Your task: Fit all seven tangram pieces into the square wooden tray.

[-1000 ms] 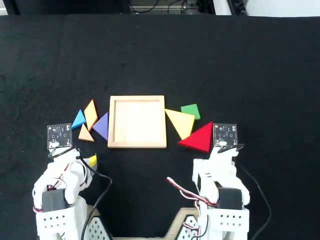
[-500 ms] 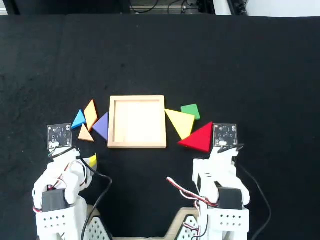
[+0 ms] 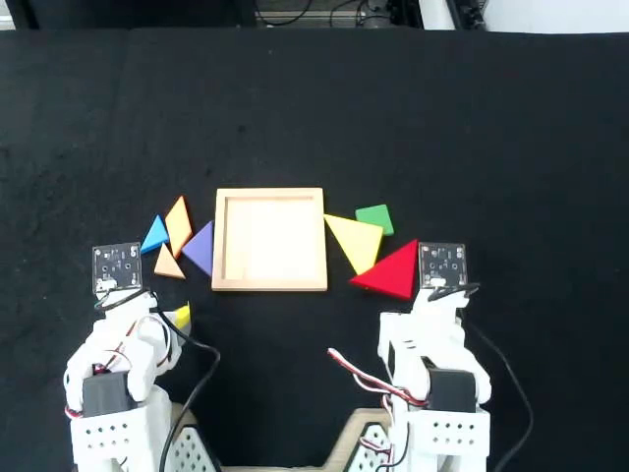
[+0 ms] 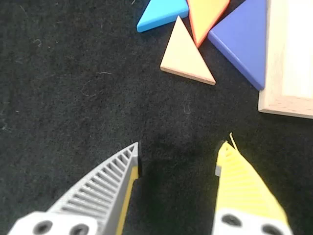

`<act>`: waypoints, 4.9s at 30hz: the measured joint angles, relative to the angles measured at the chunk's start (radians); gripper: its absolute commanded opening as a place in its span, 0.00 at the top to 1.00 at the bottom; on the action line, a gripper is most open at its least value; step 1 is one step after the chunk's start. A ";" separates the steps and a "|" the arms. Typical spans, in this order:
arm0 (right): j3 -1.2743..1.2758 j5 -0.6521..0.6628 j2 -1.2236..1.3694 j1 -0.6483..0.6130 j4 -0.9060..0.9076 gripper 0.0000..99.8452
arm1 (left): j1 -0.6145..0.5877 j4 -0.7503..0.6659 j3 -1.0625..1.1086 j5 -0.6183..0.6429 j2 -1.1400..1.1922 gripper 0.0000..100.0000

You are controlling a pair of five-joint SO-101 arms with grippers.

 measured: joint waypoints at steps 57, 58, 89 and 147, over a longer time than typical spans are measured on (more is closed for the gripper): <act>0.000 0.000 0.000 0.000 0.000 0.84 | 0.000 0.000 0.000 0.000 0.000 0.74; 0.000 0.000 0.000 0.000 0.000 0.84 | 0.000 0.000 0.000 0.000 0.000 0.74; 0.000 0.000 0.000 0.000 0.000 0.84 | 0.000 0.000 0.000 0.000 0.000 0.74; 0.000 0.000 0.000 -0.008 -0.032 0.83 | 0.100 -0.176 -0.003 0.000 -0.002 0.74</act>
